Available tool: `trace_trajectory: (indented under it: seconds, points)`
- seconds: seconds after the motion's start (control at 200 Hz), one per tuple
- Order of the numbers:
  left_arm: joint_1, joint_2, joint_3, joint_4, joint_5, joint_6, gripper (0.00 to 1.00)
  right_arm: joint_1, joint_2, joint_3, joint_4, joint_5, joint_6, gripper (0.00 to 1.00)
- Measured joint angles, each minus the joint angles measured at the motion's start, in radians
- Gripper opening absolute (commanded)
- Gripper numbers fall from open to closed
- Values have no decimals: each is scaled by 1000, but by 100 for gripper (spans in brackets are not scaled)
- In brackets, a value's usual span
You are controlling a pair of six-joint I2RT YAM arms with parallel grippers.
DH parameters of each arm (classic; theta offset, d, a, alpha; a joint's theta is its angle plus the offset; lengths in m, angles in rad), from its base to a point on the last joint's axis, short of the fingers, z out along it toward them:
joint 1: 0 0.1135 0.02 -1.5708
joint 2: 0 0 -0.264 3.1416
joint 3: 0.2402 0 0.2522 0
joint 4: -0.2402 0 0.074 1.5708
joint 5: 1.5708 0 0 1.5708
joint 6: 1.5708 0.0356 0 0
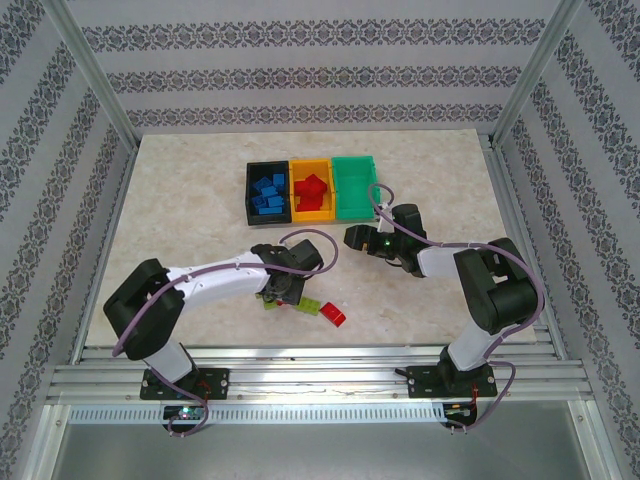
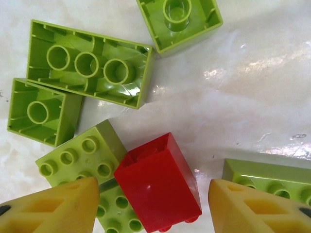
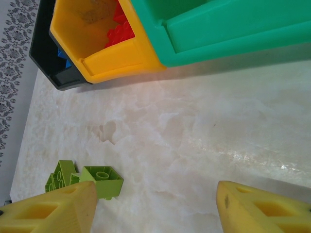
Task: Sort the legos into containers by color
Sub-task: Pick up the lego from the middle-left of the table.
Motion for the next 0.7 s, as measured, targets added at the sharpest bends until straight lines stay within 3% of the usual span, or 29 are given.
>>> trace_trajectory:
  seconds: [0.165,0.255,0.7]
  points:
    - [-8,33,0,10,14,-1,55,0,0,0,0,0,0,66]
    - [-11,53,3,19,19,-5,44,0,0,0,0,0,0,66]
    - [-13,31,10,40,34,-5,37,0,0,0,0,0,0,66]
